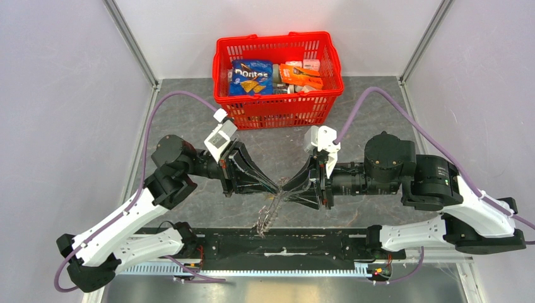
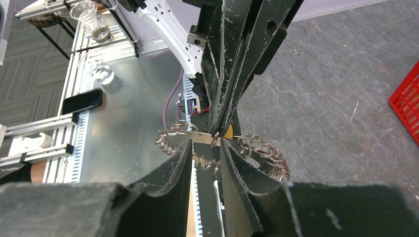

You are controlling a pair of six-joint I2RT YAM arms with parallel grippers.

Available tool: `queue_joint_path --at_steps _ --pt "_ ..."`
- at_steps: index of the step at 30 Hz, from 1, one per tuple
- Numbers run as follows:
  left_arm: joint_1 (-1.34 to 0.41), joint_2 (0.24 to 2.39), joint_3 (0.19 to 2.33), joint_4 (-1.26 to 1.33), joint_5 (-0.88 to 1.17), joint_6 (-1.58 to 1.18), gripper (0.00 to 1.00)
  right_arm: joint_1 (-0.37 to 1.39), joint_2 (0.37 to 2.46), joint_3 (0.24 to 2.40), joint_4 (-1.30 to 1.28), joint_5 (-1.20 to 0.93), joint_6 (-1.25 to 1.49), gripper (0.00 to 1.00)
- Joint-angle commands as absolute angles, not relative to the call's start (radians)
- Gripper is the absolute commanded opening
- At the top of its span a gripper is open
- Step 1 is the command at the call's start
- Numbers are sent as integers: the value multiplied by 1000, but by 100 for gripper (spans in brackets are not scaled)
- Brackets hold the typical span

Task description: Put the keys on the keyring

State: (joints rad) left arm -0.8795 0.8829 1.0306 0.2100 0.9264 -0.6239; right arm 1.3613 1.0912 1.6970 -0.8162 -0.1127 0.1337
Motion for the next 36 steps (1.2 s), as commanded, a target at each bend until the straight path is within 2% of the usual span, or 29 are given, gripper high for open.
queue_joint_path --at_steps 1,18,25,33,36 --pt "-882 870 1083 230 930 -646 2 1362 1089 1695 -764 -101 145 33" --pt "-882 876 1086 230 900 -638 2 1362 1106 1672 -755 -100 145 29" --pt "-882 877 1088 230 895 -637 2 1362 1110 1669 -749 -94 144 23" --pt "-882 875 1088 236 890 -640 2 1362 1120 1663 -749 -87 145 25" --pt "-882 873 1085 236 890 -638 2 1362 1116 1657 -750 -83 147 30"
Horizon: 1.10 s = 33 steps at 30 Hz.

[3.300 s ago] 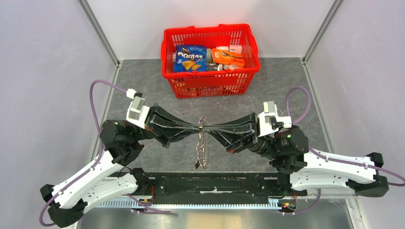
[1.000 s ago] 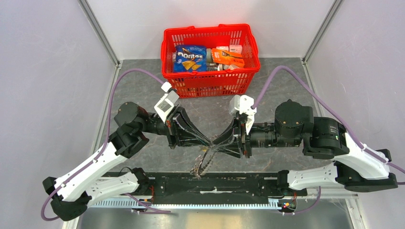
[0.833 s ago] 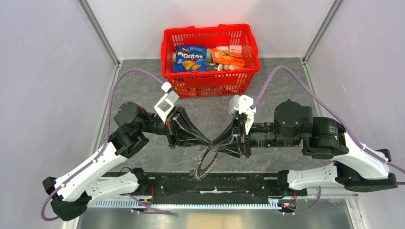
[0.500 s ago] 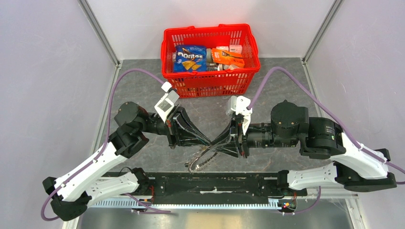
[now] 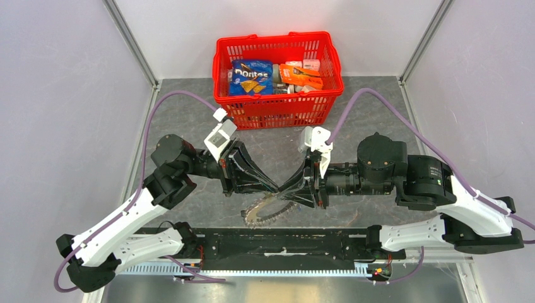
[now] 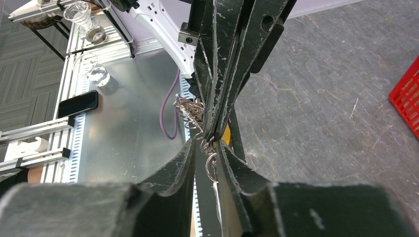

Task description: Put the keys on the keyring

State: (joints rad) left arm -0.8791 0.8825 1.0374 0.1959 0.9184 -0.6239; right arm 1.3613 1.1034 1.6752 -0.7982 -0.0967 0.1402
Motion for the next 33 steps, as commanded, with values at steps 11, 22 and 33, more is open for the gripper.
queue_joint_path --at_steps 11,22,33 --pt "-882 875 1085 236 884 -634 2 1362 1094 1639 -759 -96 175 34" --pt "-882 876 1083 236 885 -634 2 1362 1041 1609 -755 -80 190 33" --pt "-882 881 1089 236 885 -634 2 1362 1069 1618 -725 -94 180 33"
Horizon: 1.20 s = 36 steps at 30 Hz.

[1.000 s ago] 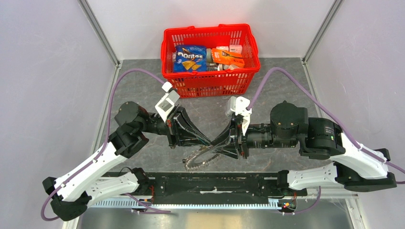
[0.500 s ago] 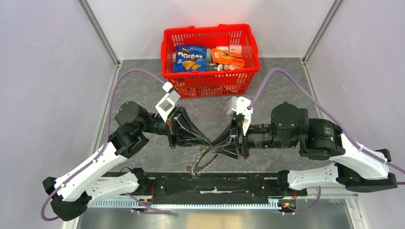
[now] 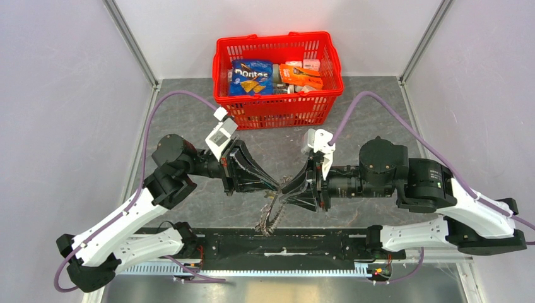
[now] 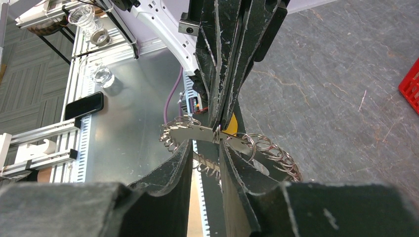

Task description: Put the keys on the keyring

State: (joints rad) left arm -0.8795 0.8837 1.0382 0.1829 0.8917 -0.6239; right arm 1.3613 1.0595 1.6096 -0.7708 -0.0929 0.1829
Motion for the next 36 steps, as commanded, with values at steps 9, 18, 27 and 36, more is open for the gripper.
queue_joint_path --at_steps 9,18,27,36 --pt "-882 878 1086 236 888 -632 2 1362 1095 1639 -715 -94 174 28" --pt "-882 872 1078 236 892 -629 2 1362 1082 1632 -702 -73 177 19" --pt "-882 867 1068 247 903 -634 2 1361 1055 1608 -670 -39 183 5" --pt "-882 848 1038 288 926 -638 2 1362 1029 1570 -608 -20 183 0"
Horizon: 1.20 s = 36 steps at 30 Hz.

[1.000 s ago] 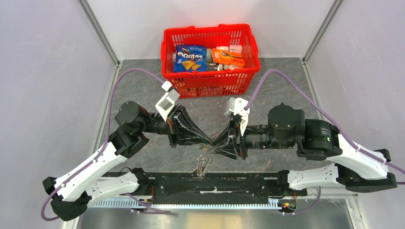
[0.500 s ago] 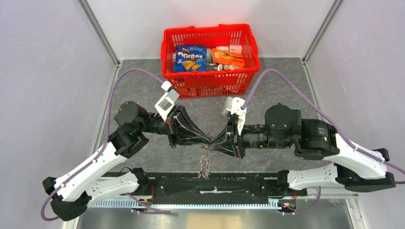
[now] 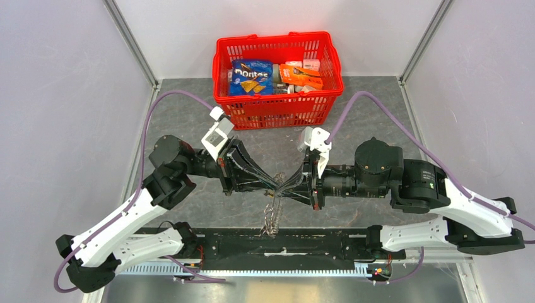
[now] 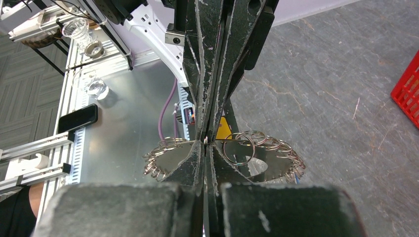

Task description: Put the keys on the keyring

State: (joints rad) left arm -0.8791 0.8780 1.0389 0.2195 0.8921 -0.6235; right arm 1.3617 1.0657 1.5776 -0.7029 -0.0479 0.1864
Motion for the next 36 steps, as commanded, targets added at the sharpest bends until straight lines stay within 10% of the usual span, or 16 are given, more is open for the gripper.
queue_joint_path --at_steps 1,13,36 --pt "-882 843 1030 300 928 -642 2 1362 1026 1567 -604 -21 184 0" --pt "-882 710 954 314 812 -558 40 1362 977 1549 -570 -17 208 0" --pt "-882 788 934 417 815 -583 37 1362 970 1544 -531 -49 224 0"
